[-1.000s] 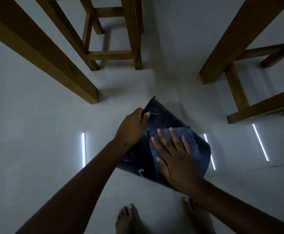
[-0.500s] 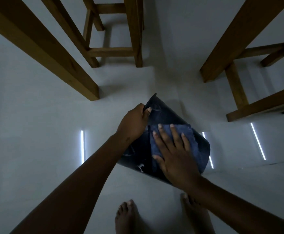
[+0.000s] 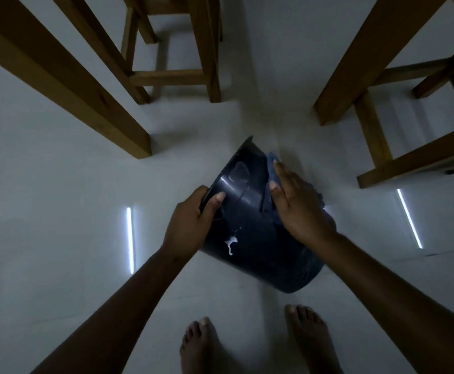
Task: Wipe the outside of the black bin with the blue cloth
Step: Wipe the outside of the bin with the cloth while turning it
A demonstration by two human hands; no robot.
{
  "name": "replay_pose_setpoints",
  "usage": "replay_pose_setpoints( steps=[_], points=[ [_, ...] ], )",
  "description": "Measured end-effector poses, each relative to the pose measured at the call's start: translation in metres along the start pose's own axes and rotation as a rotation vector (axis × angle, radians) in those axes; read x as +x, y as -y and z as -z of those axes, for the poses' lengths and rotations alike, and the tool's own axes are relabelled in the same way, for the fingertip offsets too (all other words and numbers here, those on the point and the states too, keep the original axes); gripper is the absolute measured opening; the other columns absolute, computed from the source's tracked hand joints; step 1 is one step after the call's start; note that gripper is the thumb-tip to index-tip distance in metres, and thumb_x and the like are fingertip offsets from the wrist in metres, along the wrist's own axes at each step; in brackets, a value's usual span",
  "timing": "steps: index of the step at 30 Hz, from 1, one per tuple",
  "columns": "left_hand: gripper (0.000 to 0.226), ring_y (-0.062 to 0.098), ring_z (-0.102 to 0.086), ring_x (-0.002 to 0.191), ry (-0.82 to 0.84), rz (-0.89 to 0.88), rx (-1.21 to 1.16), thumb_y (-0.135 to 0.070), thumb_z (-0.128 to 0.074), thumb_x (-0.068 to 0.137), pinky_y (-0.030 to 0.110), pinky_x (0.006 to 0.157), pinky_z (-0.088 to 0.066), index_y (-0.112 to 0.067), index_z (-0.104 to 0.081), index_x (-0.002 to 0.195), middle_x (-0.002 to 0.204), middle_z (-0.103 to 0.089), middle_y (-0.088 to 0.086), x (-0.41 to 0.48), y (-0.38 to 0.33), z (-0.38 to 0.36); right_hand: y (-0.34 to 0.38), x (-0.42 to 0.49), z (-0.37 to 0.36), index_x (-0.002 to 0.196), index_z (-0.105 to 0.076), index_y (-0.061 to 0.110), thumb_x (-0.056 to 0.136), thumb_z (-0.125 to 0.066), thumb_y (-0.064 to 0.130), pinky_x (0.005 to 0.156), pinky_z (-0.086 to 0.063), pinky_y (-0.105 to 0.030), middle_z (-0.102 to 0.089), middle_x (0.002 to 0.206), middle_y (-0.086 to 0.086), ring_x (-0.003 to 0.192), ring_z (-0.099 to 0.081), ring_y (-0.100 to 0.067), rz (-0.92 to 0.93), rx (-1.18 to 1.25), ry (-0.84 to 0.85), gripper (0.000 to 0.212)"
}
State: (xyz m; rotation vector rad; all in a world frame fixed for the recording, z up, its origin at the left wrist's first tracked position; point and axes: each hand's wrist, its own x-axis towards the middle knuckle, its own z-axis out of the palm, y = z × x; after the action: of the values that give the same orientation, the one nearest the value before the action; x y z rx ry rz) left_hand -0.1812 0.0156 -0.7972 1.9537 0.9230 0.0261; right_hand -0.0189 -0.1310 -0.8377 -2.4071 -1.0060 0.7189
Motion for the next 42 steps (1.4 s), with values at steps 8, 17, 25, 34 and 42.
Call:
replay_pose_setpoints(
  steps=[8, 17, 25, 34, 42],
  points=[
    [0.029, 0.001, -0.051, 0.065, 0.017, -0.146, 0.127, -0.041, -0.034, 0.102, 0.018, 0.06, -0.038, -0.028, -0.043, 0.078, 0.069, -0.052, -0.01, 0.033, -0.023, -0.004, 0.017, 0.007, -0.006, 0.152, -0.017, 0.027, 0.1, -0.018, 0.044, 0.117, -0.018, -0.04, -0.022, 0.159, -0.001, 0.146, -0.02, -0.022, 0.09, -0.076, -0.104, 0.054],
    [0.037, 0.018, -0.057, 0.069, 0.015, -0.109, 0.211, -0.044, -0.033, 0.102, 0.034, 0.067, -0.045, -0.015, -0.049, 0.084, 0.069, -0.055, -0.005, 0.045, -0.023, -0.006, 0.017, -0.066, -0.027, 0.153, -0.007, 0.024, 0.097, -0.022, 0.043, 0.115, -0.019, -0.049, -0.012, 0.161, -0.005, 0.147, -0.011, -0.03, 0.127, -0.336, -0.089, 0.062],
    [0.031, 0.006, -0.051, 0.061, -0.003, -0.14, 0.21, -0.04, -0.034, 0.103, 0.021, 0.056, -0.038, -0.019, -0.045, 0.082, 0.065, -0.05, -0.009, 0.044, -0.032, -0.012, 0.019, -0.003, -0.004, 0.152, -0.013, 0.022, 0.098, -0.013, 0.046, 0.117, -0.021, -0.046, -0.018, 0.16, -0.004, 0.146, -0.018, -0.024, 0.053, -0.12, -0.133, 0.06],
    [0.039, 0.02, -0.064, 0.078, 0.016, -0.102, 0.129, -0.045, -0.036, 0.101, 0.035, 0.072, -0.05, -0.012, -0.057, 0.095, 0.085, -0.067, 0.003, 0.049, -0.034, -0.01, 0.03, -0.026, -0.014, 0.153, -0.009, 0.027, 0.1, -0.017, 0.044, 0.116, -0.017, -0.046, -0.011, 0.162, 0.0, 0.148, -0.009, -0.024, 0.111, -0.237, -0.128, 0.057],
    [0.032, 0.007, -0.061, 0.064, -0.004, -0.074, 0.131, -0.044, -0.036, 0.1, 0.024, 0.062, -0.047, -0.025, -0.053, 0.08, 0.066, -0.062, -0.005, 0.017, -0.009, -0.001, 0.004, 0.0, 0.002, 0.151, -0.018, 0.026, 0.099, -0.022, 0.048, 0.117, -0.02, -0.036, -0.024, 0.158, 0.0, 0.144, -0.024, -0.02, 0.088, 0.06, -0.113, 0.057]
  ],
)
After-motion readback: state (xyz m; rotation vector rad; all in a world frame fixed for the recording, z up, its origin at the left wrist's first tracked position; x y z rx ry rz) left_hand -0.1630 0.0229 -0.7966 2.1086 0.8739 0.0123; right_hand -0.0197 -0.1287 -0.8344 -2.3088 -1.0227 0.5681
